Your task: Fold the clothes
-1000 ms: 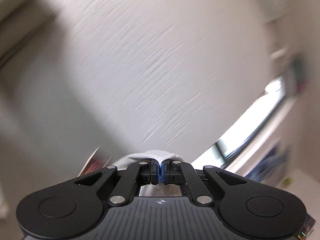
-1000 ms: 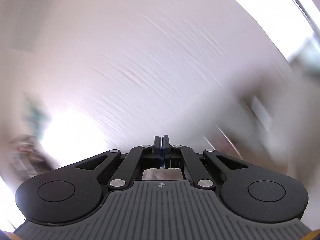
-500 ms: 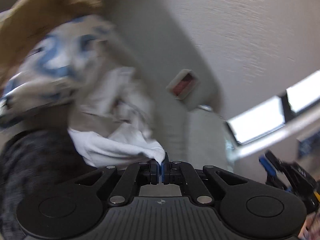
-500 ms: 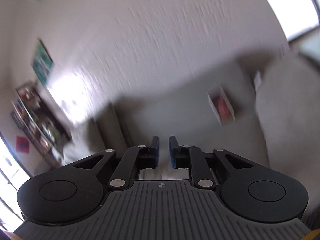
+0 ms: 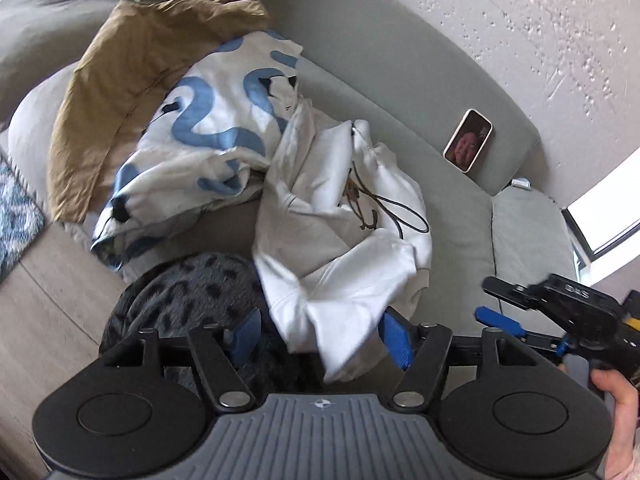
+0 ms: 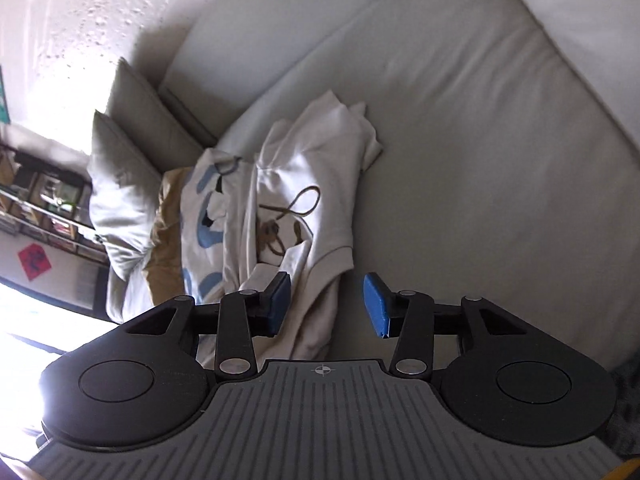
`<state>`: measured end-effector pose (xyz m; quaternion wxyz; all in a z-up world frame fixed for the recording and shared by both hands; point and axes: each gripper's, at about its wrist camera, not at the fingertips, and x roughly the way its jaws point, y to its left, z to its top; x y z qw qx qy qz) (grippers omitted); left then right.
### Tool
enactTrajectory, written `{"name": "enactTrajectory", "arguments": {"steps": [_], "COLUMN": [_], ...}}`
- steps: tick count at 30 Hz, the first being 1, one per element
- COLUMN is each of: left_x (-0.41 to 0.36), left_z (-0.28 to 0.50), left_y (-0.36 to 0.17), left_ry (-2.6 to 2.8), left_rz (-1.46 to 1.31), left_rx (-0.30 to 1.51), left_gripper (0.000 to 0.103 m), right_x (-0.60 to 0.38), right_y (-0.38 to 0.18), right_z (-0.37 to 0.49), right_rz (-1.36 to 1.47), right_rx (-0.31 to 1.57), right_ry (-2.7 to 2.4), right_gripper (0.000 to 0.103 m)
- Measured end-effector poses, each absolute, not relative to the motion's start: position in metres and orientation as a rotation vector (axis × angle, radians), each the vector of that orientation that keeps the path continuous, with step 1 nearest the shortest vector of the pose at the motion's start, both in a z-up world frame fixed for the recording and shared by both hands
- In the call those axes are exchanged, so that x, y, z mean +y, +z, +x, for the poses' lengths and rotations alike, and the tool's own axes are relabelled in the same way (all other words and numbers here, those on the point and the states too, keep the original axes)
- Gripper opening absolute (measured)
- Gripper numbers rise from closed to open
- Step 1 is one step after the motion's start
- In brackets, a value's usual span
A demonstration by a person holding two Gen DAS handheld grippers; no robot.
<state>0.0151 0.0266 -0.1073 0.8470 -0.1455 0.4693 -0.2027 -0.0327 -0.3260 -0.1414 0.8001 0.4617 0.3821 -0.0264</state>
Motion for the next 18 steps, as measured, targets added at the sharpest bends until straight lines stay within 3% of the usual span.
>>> {"name": "enactTrajectory", "arguments": {"steps": [5,6,7,8,12,14,18], "left_x": [-0.009,-0.012,-0.011,-0.007,0.024,0.044,0.084], "left_z": [0.027,0.031,0.033,0.035,0.028,0.021,0.007], "left_y": [-0.117,-0.121,-0.125,-0.126,-0.125,-0.121,-0.114], "left_ry": [-0.465,-0.469,-0.464,-0.454,-0.406,-0.380,-0.327], "left_rz": [-0.125,-0.127,-0.150,-0.185,-0.346,-0.431,-0.600], "left_rx": [1.010,1.027,1.036,1.037,0.986,0.942,0.852], "left_gripper": [0.055,0.030,0.013,0.007,0.007,0.007,0.007], "right_x": [-0.336,-0.337,-0.337,-0.338,-0.336,-0.335,-0.328], "right_y": [-0.161,-0.165,-0.168,-0.172,-0.185,-0.193,-0.211], "right_z": [-0.001,0.006,0.011,0.017,0.039,0.050,0.077], "right_rz": [1.019,1.025,1.032,1.038,1.042,1.043,1.118], "right_rx": [0.806,0.803,0.801,0.804,0.808,0.812,0.806], "right_ry": [-0.087,-0.087,-0.083,-0.076,-0.064,-0.073,-0.039], "right_gripper": [0.047,0.047,0.047,0.047,0.048,0.059,0.061]}}
